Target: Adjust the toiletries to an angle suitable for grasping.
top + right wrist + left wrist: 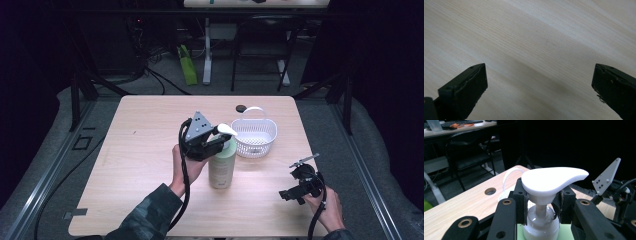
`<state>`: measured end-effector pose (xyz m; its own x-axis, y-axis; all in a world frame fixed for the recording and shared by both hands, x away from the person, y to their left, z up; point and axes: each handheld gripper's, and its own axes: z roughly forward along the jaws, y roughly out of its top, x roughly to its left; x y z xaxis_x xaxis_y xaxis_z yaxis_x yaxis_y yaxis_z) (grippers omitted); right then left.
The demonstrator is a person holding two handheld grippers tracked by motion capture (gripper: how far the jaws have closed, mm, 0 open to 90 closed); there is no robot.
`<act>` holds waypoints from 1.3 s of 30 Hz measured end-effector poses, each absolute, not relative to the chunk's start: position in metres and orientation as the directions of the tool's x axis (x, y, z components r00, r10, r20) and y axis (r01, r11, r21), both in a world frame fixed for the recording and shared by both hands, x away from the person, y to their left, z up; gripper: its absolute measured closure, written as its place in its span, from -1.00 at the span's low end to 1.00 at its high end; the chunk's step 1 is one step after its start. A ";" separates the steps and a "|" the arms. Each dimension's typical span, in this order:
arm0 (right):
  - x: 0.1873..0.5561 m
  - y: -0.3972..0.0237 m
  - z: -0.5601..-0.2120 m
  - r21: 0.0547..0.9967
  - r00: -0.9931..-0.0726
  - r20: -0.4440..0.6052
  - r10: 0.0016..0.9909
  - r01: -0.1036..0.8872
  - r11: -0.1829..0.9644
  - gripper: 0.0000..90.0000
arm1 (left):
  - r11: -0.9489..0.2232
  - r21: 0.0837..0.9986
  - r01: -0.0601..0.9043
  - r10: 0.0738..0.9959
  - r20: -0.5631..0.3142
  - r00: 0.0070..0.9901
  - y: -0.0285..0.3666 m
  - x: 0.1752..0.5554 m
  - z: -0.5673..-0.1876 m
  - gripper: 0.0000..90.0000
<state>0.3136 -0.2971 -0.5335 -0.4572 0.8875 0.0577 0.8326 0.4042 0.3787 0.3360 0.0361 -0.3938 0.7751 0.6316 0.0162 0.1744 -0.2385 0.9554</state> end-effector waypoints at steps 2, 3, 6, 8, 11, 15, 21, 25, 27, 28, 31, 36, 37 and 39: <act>0.314 -0.297 -0.534 0.379 -0.458 0.071 0.886 0.834 0.401 -1.00 | -0.240 0.955 0.174 0.629 0.017 0.777 0.032 0.338 -0.394 0.49; 0.314 -0.297 -0.534 0.379 -0.458 0.071 0.886 0.834 0.401 -1.00 | -0.237 0.956 0.174 0.629 0.014 0.777 0.030 0.339 -0.395 0.49; 0.314 -0.297 -0.534 0.383 -0.459 0.067 0.886 0.832 0.402 -1.00 | -0.235 0.956 0.178 0.628 0.009 0.778 0.023 0.343 -0.397 0.49; 0.313 -0.297 -0.534 0.383 -0.458 0.072 0.886 0.833 0.399 -1.00 | -0.232 0.955 0.183 0.626 0.003 0.780 0.016 0.346 -0.399 0.49; 0.313 -0.297 -0.534 0.380 -0.457 0.069 0.887 0.834 0.400 -1.00 | -0.220 0.957 0.188 0.627 -0.009 0.779 0.012 0.348 -0.400 0.49; 0.313 -0.296 -0.534 0.381 -0.463 0.069 0.884 0.831 0.406 -1.00 | -0.215 0.958 0.189 0.625 -0.014 0.780 0.005 0.352 -0.401 0.49; 0.313 -0.295 -0.534 0.377 -0.465 0.073 0.882 0.832 0.408 -1.00 | -0.228 0.954 0.197 0.617 -0.015 0.787 -0.005 0.356 -0.405 0.49; 0.313 -0.295 -0.534 0.379 -0.467 0.072 0.882 0.830 0.409 -1.00 | -0.243 0.949 0.201 0.611 -0.011 0.792 -0.007 0.357 -0.407 0.49; 0.313 -0.295 -0.533 0.380 -0.470 0.069 0.880 0.828 0.412 -1.00 | -0.241 0.949 0.202 0.607 -0.016 0.795 -0.009 0.357 -0.409 0.49; 0.313 -0.295 -0.533 0.380 -0.470 0.069 0.880 0.828 0.412 -1.00 | -0.246 0.947 0.206 0.604 -0.016 0.797 -0.010 0.357 -0.410 0.49; 0.313 -0.295 -0.533 0.379 -0.469 0.070 0.880 0.829 0.411 -1.00 | -0.246 0.949 0.197 0.598 -0.011 0.801 -0.012 0.355 -0.411 0.49; 0.313 -0.294 -0.533 0.379 -0.470 0.068 0.880 0.828 0.413 -1.00 | -0.244 0.952 0.183 0.588 -0.004 0.809 -0.011 0.352 -0.413 0.49; 0.313 -0.294 -0.533 0.379 -0.470 0.068 0.880 0.828 0.413 -1.00 | -0.244 0.952 0.183 0.588 -0.004 0.809 -0.011 0.352 -0.413 0.49; 0.313 -0.294 -0.533 0.379 -0.472 0.068 0.879 0.827 0.415 -1.00 | -0.250 0.952 0.176 0.582 0.002 0.813 -0.011 0.348 -0.413 0.49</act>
